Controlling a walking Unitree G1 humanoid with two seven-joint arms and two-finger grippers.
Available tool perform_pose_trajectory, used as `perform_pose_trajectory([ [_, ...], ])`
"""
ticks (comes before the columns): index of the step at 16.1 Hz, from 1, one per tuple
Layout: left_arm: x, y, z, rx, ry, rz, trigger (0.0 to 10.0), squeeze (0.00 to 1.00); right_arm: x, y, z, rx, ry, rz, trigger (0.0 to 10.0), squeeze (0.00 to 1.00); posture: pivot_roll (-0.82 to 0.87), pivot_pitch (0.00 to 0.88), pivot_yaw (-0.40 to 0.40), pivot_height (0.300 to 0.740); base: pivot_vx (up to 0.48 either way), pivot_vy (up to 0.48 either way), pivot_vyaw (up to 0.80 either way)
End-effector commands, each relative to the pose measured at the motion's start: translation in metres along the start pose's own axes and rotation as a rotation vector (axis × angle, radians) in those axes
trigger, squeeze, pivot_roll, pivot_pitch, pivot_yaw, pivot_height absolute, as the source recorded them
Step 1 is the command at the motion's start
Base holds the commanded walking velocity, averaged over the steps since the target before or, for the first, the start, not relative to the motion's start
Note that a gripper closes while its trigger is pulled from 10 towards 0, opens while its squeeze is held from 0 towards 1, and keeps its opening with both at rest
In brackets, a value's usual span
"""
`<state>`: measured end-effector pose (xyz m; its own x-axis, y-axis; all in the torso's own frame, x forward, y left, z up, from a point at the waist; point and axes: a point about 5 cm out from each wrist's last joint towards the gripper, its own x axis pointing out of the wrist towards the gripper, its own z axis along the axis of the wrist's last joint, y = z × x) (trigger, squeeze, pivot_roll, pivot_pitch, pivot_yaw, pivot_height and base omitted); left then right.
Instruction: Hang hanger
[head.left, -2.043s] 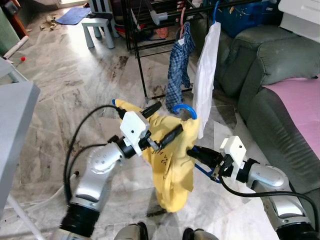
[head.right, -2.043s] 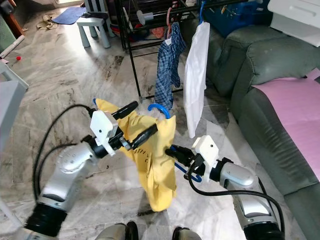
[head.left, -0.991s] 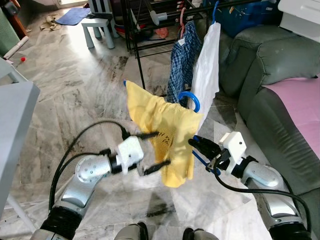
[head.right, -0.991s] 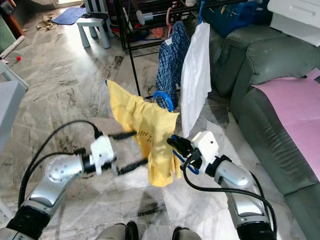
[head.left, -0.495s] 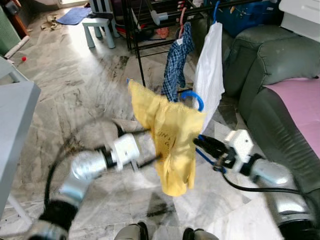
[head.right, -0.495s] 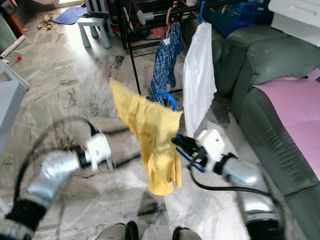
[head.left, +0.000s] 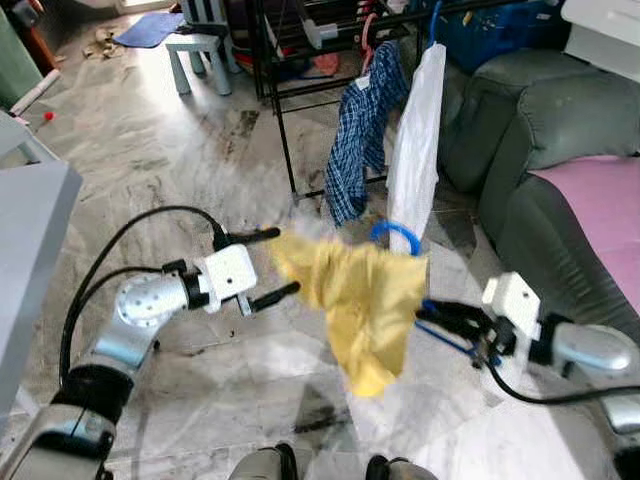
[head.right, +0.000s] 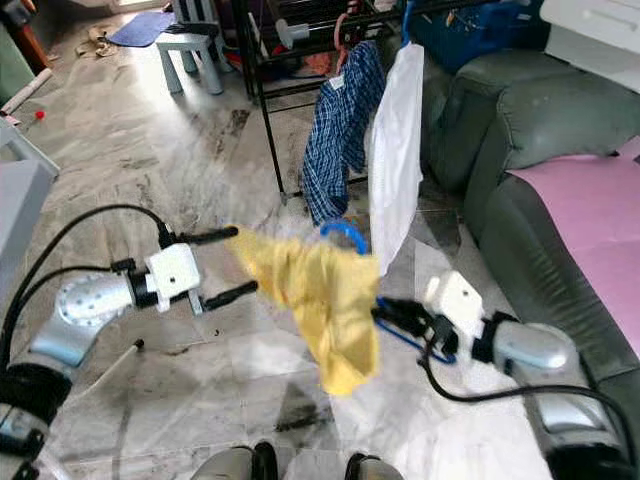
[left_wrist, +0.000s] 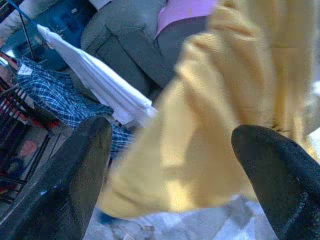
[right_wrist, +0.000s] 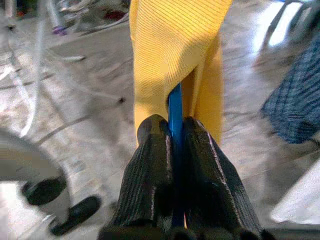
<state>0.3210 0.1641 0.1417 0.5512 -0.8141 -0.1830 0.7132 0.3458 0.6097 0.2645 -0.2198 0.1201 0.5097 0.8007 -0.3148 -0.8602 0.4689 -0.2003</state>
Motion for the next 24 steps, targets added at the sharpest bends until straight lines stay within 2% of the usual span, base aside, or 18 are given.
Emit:
perform_pose_trajectory([
  [1,-0.004,0.002,-0.002,0.02,0.019,-0.015,10.0,1.0,0.0,0.004,0.009,-0.029,-0.029,0.059,10.0,0.0,-0.05,0.172,0.059,0.74,0.0,0.0,0.0],
  [4,0.0,0.004,-0.003,0.019,0.014,-0.031,10.0,1.0,0.0,0.011,0.011,-0.069,-0.011,0.106,10.0,0.0,-0.05,0.175,0.071,0.74,0.0,0.0,0.0],
  [6,0.005,0.001,-0.004,0.019,0.017,-0.064,10.0,1.0,0.001,0.013,0.02,-0.101,-0.032,0.125,10.0,0.0,-0.05,0.176,0.074,0.74,0.0,0.0,0.0],
  [8,0.009,0.002,-0.003,0.016,0.019,-0.077,10.0,0.65,0.001,0.012,0.023,-0.133,-0.024,0.134,10.0,0.0,-0.05,0.175,0.076,0.74,0.0,0.0,0.0],
  [9,0.013,0.003,-0.002,0.015,0.013,-0.099,9.5,0.0,0.0,0.01,0.026,-0.169,-0.013,0.142,10.0,0.0,-0.06,0.173,0.079,0.74,0.0,0.0,0.0],
  [10,0.016,0.005,-0.001,0.004,0.003,-0.111,0.0,0.0,0.0,0.009,0.029,-0.192,-0.009,0.146,10.0,0.0,-0.06,0.173,0.081,0.74,0.0,0.0,0.0],
  [13,0.027,0.006,0.001,-0.002,0.005,-0.156,0.0,0.0,-0.002,0.006,0.037,-0.275,0.005,0.136,10.0,0.0,-0.07,0.173,0.087,0.74,0.0,0.0,0.0],
  [18,0.029,0.011,-0.002,0.029,0.048,-0.192,0.0,0.0,-0.003,-0.005,0.045,-0.398,-0.004,0.043,10.0,0.0,-0.07,0.174,0.094,0.74,0.0,0.0,0.0],
  [22,0.035,0.017,0.0,0.088,0.073,-0.142,0.0,0.0,-0.004,-0.017,0.05,-0.476,-0.001,-0.026,10.0,0.0,-0.06,0.173,0.096,0.74,0.0,0.0,0.0],
  [24,0.039,0.023,0.001,0.144,0.1,-0.07,0.0,0.0,-0.004,-0.02,0.049,-0.518,0.017,-0.046,10.0,0.0,-0.06,0.172,0.098,0.74,0.0,0.0,0.0],
])
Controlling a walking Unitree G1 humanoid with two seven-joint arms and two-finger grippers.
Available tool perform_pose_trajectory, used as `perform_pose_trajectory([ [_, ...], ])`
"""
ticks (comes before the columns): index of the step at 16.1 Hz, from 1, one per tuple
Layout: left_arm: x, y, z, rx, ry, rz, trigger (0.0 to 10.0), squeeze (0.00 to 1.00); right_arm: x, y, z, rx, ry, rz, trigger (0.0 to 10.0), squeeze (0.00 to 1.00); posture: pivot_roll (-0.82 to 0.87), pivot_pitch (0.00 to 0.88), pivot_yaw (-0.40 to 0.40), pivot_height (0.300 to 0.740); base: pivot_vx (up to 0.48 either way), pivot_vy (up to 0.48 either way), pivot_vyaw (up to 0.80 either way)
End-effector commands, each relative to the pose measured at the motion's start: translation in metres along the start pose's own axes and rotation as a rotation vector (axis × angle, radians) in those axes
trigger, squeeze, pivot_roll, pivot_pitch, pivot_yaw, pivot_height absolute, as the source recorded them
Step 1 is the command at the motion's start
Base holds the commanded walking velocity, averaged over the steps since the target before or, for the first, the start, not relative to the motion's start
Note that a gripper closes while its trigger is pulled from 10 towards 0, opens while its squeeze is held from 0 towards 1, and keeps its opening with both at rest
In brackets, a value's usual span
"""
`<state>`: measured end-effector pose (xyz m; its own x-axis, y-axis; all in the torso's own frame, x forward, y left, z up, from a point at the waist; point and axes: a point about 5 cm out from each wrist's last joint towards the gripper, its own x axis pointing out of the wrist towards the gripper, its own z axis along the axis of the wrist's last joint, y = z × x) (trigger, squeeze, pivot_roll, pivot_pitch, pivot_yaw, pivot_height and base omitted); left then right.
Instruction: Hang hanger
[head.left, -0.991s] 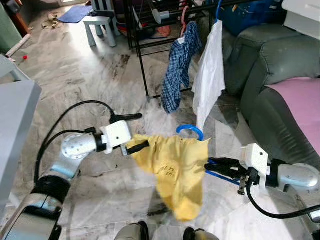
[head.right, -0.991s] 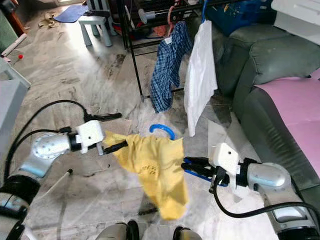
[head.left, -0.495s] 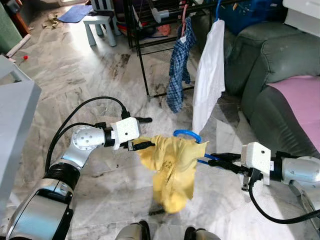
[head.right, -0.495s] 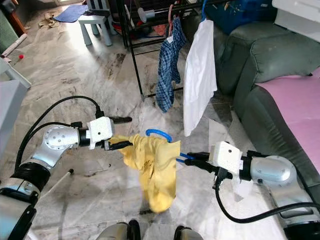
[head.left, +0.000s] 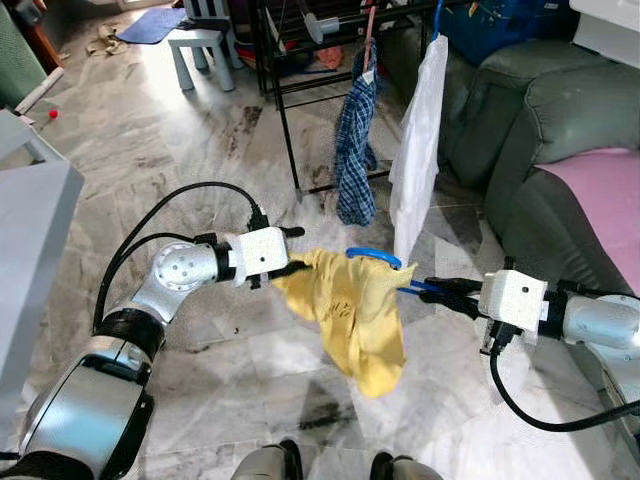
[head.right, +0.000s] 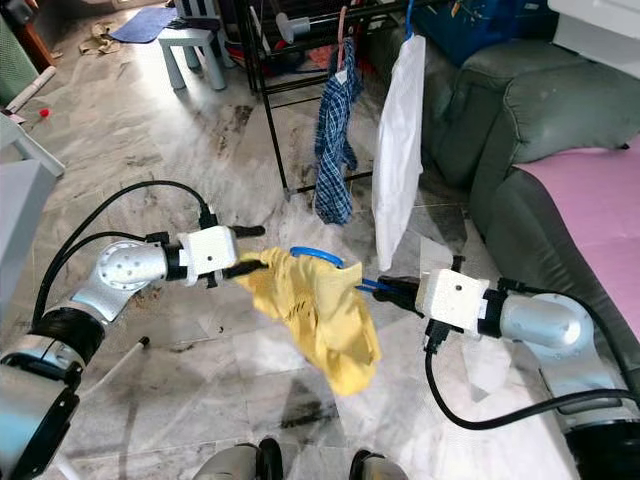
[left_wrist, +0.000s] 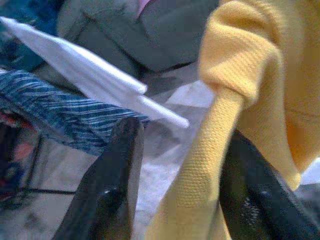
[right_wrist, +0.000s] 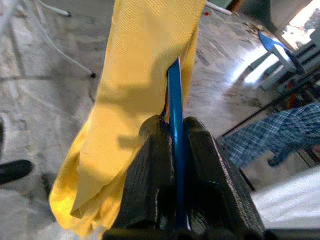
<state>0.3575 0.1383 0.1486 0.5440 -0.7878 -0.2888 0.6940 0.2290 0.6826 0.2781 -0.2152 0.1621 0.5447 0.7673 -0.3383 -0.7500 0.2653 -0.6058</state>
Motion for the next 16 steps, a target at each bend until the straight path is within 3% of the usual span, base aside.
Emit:
perform_pose_trajectory([
  [1,0.0,0.002,-0.001,0.038,0.027,0.011,0.0,0.0,-0.001,-0.008,0.007,-0.057,-0.027,-0.04,10.0,0.0,-0.06,0.173,0.099,0.74,0.0,0.0,0.0],
  [7,0.011,0.0,0.001,0.067,0.045,0.047,0.0,0.0,0.002,-0.018,0.009,-0.097,-0.047,-0.087,10.0,0.0,-0.06,0.17,0.103,0.74,0.0,0.0,0.0],
  [8,0.012,-0.001,0.001,0.068,0.046,0.045,0.5,0.0,0.003,-0.019,0.01,-0.101,-0.048,-0.089,10.0,0.0,-0.06,0.169,0.104,0.74,0.0,0.0,0.0],
  [9,0.014,-0.003,0.001,0.083,0.052,0.043,4.4,0.0,0.003,-0.021,0.01,-0.112,-0.051,-0.093,10.0,0.0,-0.06,0.169,0.104,0.74,0.0,0.0,0.0],
  [10,0.015,-0.003,0.002,0.074,0.052,0.046,10.0,0.0,0.003,-0.021,0.01,-0.114,-0.051,-0.094,10.0,0.0,-0.06,0.169,0.104,0.74,0.0,0.0,0.0],
  [11,0.017,-0.002,0.003,0.06,0.043,0.053,10.0,1.0,0.003,-0.022,0.01,-0.117,-0.052,-0.096,10.0,0.0,-0.07,0.167,0.106,0.74,0.0,0.0,0.0],
  [14,0.02,-0.003,0.005,0.078,0.043,0.032,10.0,1.0,0.005,-0.023,0.011,-0.122,-0.06,-0.098,10.0,0.0,-0.07,0.166,0.105,0.74,0.0,0.0,0.0],
  [15,0.021,-0.005,0.005,0.076,0.048,0.004,10.0,0.78,0.005,-0.023,0.01,-0.123,-0.06,-0.098,10.0,0.0,-0.07,0.165,0.104,0.74,0.0,0.0,0.0],
  [16,0.021,-0.005,0.006,0.053,0.03,-0.003,0.0,0.0,0.005,-0.023,0.01,-0.121,-0.06,-0.098,10.0,0.0,-0.07,0.165,0.104,0.74,0.0,0.0,0.0],
])
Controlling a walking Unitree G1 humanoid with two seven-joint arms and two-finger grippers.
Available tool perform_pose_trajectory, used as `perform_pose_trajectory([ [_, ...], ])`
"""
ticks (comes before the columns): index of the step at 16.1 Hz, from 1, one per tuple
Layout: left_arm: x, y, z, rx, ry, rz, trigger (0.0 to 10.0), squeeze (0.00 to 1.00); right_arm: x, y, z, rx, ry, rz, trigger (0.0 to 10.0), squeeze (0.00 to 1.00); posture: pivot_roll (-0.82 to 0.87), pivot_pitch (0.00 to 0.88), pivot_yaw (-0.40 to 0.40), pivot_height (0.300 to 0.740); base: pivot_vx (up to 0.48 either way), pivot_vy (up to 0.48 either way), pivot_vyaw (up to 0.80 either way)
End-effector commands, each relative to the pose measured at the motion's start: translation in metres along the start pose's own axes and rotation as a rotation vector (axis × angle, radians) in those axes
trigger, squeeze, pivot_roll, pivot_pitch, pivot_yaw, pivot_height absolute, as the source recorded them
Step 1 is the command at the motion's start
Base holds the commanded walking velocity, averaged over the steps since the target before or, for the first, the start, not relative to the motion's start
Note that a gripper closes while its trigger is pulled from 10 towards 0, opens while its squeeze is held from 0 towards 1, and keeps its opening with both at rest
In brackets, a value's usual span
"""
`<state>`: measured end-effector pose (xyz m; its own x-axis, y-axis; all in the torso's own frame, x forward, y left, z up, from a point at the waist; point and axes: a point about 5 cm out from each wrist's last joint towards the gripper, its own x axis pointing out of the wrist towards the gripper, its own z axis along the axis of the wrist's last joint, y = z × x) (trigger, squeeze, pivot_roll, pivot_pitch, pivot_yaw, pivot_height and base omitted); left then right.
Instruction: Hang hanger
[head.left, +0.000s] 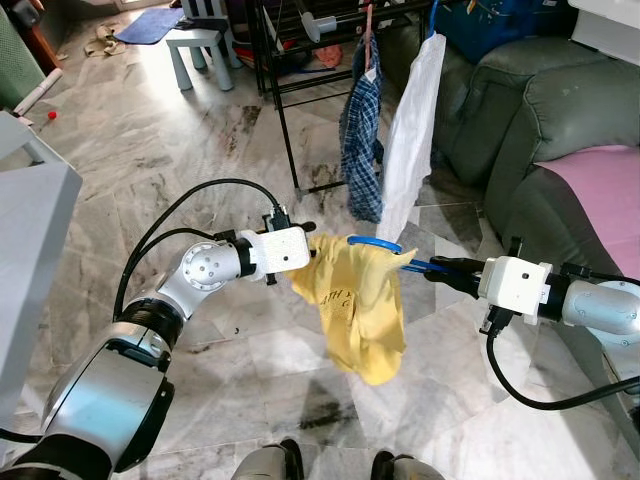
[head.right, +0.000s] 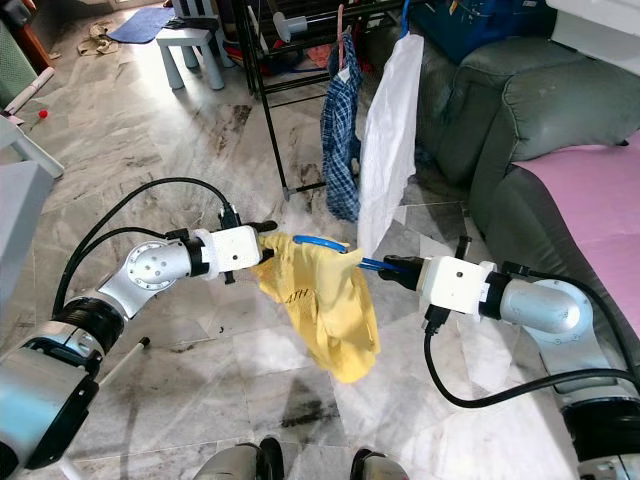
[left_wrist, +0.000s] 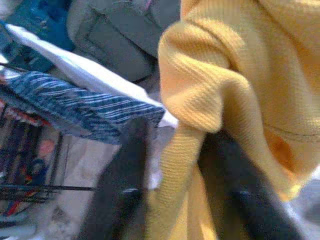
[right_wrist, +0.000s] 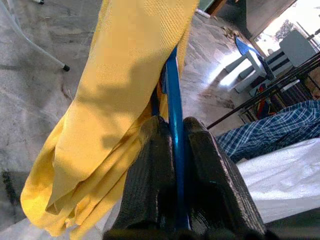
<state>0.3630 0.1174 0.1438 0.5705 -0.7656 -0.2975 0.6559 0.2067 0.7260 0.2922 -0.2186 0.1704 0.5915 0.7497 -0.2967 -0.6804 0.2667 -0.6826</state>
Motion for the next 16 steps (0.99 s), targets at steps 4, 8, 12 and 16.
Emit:
perform_pose_trajectory([
  [4,0.0,-0.004,-0.001,-0.015,-0.009,-0.045,0.0,0.0,0.003,-0.007,0.009,-0.041,-0.06,-0.029,10.0,0.0,-0.07,0.168,0.099,0.74,0.0,0.0,0.0],
  [8,-0.001,-0.006,-0.002,-0.029,-0.003,-0.054,0.0,0.0,0.003,-0.011,0.009,-0.048,-0.058,-0.024,10.0,0.0,-0.07,0.169,0.094,0.74,0.0,0.0,0.0],
  [12,0.0,-0.007,-0.003,-0.053,-0.01,-0.046,0.0,0.0,0.0,-0.018,0.01,-0.044,-0.057,-0.019,10.0,0.0,-0.08,0.183,0.087,0.74,0.0,0.0,0.0],
  [16,-0.001,-0.009,-0.004,-0.1,-0.019,-0.033,0.0,0.0,-0.006,-0.043,0.001,0.161,-0.06,-0.071,10.0,1.0,-0.08,0.185,0.08,0.74,0.0,0.0,0.0],
])
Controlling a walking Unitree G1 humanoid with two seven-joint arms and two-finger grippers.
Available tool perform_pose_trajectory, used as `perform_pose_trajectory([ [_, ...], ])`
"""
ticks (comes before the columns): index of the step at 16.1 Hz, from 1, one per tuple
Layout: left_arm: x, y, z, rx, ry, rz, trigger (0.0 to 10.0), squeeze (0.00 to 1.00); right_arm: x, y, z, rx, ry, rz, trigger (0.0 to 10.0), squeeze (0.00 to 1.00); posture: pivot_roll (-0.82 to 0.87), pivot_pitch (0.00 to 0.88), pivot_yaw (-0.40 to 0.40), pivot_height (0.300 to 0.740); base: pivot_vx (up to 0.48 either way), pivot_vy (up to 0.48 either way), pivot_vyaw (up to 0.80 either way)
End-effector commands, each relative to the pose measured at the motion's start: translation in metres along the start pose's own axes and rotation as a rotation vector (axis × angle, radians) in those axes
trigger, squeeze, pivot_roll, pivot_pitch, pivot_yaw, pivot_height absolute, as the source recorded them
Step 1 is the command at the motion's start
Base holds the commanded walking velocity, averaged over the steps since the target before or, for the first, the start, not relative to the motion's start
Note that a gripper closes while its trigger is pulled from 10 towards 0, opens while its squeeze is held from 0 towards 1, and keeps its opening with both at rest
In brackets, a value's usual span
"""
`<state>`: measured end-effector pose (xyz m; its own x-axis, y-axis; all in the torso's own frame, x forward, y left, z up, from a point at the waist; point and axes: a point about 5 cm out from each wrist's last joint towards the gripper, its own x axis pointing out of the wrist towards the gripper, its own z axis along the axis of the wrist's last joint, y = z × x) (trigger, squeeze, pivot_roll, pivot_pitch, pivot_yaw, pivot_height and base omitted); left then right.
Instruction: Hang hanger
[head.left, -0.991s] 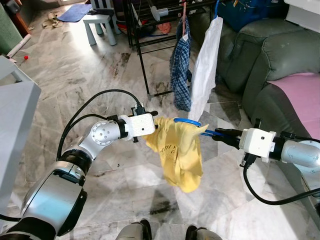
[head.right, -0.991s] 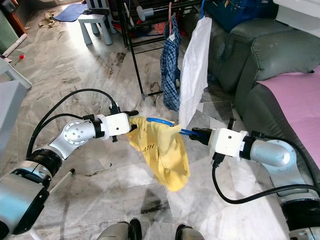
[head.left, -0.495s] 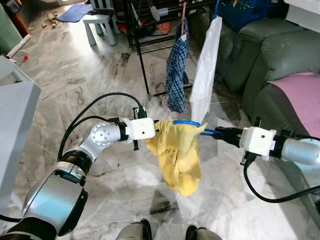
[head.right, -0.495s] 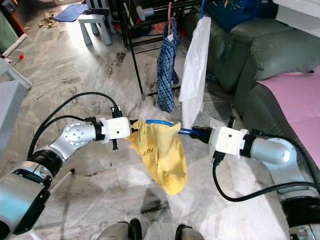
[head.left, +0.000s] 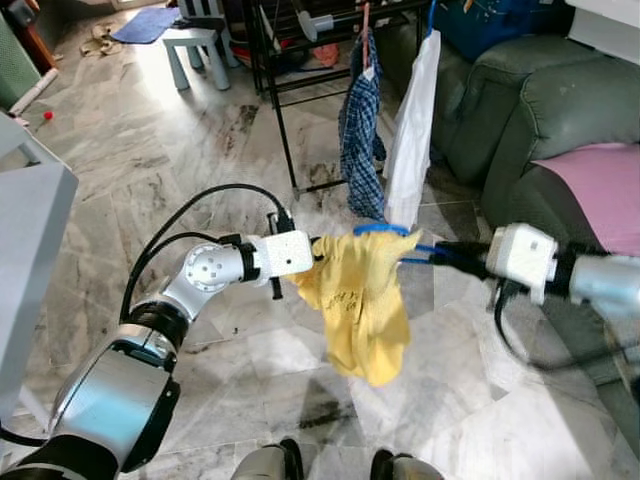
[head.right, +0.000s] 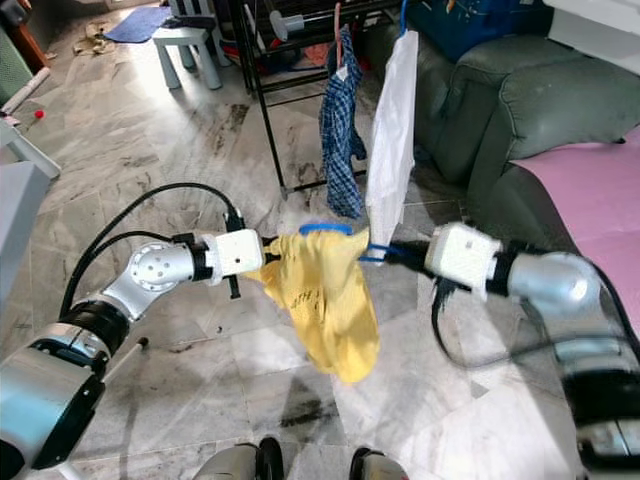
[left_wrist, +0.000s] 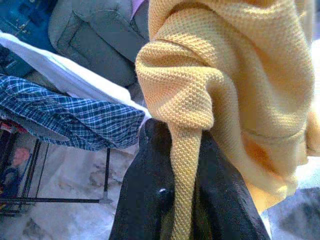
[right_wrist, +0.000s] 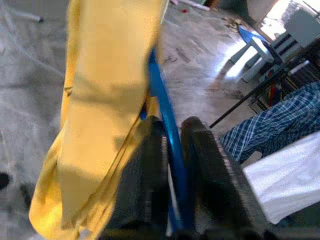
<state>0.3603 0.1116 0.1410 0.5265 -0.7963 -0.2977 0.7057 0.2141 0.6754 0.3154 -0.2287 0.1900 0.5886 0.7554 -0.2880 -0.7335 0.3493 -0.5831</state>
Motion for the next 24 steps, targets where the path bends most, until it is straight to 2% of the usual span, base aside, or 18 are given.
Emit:
perform_pose_trajectory([
  [1,-0.005,-0.003,-0.008,-0.039,0.022,0.007,0.0,0.0,-0.006,-0.013,0.005,0.029,-0.047,-0.06,10.0,1.0,-0.08,0.185,0.078,0.74,0.0,0.0,0.0],
  [3,-0.005,-0.002,-0.007,-0.052,0.018,0.017,0.0,0.0,-0.001,-0.016,0.005,0.057,-0.044,-0.02,10.0,1.0,-0.08,0.183,0.075,0.74,0.0,0.0,0.0],
  [6,-0.006,-0.003,-0.009,-0.071,0.02,0.023,0.0,0.0,0.006,-0.023,0.005,0.098,-0.058,-0.033,10.0,1.0,-0.07,0.179,0.072,0.74,0.0,0.0,0.0],
  [10,-0.009,-0.004,-0.013,-0.094,0.037,0.032,0.0,0.0,0.005,-0.032,0.006,0.121,-0.075,-0.057,10.0,1.0,-0.07,0.177,0.068,0.74,0.0,0.0,0.0],
  [14,-0.011,-0.006,-0.018,-0.128,0.055,0.053,0.0,0.0,0.006,-0.028,0.004,0.161,-0.085,-0.015,10.0,1.0,-0.07,0.178,0.064,0.74,0.0,0.0,0.0],
  [18,-0.015,-0.005,-0.023,-0.147,0.077,0.073,0.0,0.0,0.003,-0.033,0.004,0.195,-0.098,-0.024,10.0,1.0,-0.08,0.174,0.06,0.74,0.0,0.0,0.0],
  [20,-0.017,-0.005,-0.028,-0.203,0.093,0.102,0.0,0.0,0.005,-0.033,0.008,0.211,-0.124,-0.024,10.0,1.0,-0.08,0.174,0.06,0.74,0.0,0.0,0.0],
  [24,-0.019,-0.008,-0.03,-0.219,0.098,0.104,0.0,0.0,0.009,-0.027,0.007,0.223,-0.13,-0.005,10.0,1.0,-0.07,0.162,0.058,0.74,0.0,0.0,0.0],
])
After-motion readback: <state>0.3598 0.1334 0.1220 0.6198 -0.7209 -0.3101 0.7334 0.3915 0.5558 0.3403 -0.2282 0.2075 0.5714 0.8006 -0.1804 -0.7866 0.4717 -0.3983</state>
